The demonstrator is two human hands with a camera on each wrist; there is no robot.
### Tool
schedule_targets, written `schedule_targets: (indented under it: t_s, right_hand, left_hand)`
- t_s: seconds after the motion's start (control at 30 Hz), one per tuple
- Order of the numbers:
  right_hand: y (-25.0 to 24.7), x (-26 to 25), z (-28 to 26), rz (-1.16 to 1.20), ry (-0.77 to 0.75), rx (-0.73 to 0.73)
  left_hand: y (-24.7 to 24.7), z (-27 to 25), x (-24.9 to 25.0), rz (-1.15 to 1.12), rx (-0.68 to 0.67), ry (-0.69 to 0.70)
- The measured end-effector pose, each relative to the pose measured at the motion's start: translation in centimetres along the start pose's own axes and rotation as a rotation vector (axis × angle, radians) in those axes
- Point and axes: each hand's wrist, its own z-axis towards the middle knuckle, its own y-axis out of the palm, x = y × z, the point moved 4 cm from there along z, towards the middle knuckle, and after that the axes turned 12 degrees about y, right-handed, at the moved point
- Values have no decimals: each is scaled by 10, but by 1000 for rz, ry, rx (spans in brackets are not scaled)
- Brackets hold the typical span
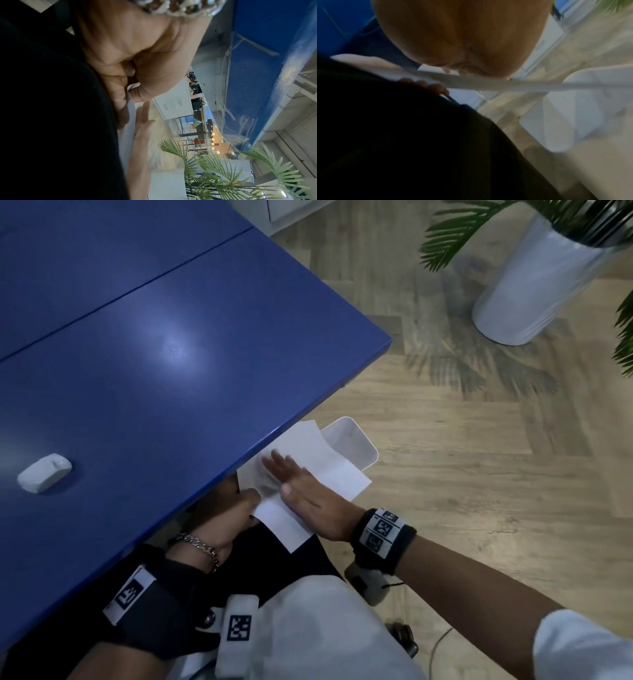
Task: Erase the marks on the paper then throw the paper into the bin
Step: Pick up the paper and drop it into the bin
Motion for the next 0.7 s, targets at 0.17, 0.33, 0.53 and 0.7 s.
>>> schedule_targets:
  t_s: [0.17, 0.33, 0.53, 0.7]
  right_hand:
    - [5, 116, 9, -516, 483, -8]
    - [-58, 145, 4, 119, 597, 426]
    - [-68, 153, 1, 836, 743, 214]
    - [-67, 149, 0, 1055, 663, 114]
  left_hand:
    - [1, -8, 8, -43, -31, -26]
    - [-1, -11, 8, -140, 50, -39]
    - [-6, -18, 8, -316, 223, -115]
    - [-9, -19, 17, -237, 118, -66]
